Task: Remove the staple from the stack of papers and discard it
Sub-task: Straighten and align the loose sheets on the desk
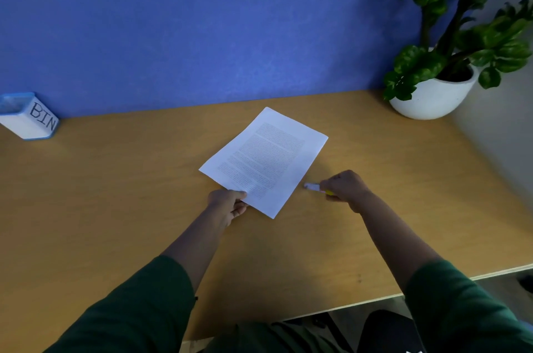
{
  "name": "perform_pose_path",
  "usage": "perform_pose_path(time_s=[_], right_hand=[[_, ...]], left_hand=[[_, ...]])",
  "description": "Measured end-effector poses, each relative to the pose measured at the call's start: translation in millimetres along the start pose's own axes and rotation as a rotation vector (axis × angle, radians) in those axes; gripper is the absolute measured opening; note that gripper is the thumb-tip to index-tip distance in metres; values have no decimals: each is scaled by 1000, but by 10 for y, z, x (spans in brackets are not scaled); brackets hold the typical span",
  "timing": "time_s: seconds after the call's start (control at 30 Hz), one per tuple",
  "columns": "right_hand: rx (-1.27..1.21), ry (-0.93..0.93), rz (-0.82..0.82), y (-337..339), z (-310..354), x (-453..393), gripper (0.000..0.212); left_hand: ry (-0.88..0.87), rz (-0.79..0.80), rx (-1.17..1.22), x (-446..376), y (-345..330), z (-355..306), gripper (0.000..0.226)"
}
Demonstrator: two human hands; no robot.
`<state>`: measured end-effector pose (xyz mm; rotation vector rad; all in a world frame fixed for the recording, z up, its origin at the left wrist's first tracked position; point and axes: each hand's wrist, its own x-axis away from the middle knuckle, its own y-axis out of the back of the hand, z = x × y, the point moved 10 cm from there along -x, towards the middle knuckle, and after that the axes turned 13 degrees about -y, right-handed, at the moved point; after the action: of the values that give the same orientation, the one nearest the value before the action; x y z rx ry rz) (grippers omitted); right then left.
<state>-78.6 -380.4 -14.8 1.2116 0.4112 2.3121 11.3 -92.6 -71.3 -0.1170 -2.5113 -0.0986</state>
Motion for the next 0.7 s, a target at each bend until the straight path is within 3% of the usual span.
perform_pose_path(time_s=[0.07, 0.17, 0.3, 0.47, 0.53, 0.7], right_hand=[[-105, 64, 37, -45, 63, 79, 22], [-334, 107, 171, -182, 112, 162, 43], [-721, 106, 514, -490, 191, 310, 13], [-913, -2, 695, -827, 116, 428, 43], [-884, -79, 694, -961, 13, 492, 45], [-477, -85, 475, -1117, -310, 563, 44]], left_hand=[[-6, 2, 7, 9, 0, 4, 13], [-6, -9, 21, 30, -4, 7, 17], [1, -9, 52, 61, -64, -10, 13], [5, -74, 156, 90, -103, -37, 13], [12, -100, 216, 111, -135, -28, 13], [-10, -166, 311, 170, -186, -39, 14]])
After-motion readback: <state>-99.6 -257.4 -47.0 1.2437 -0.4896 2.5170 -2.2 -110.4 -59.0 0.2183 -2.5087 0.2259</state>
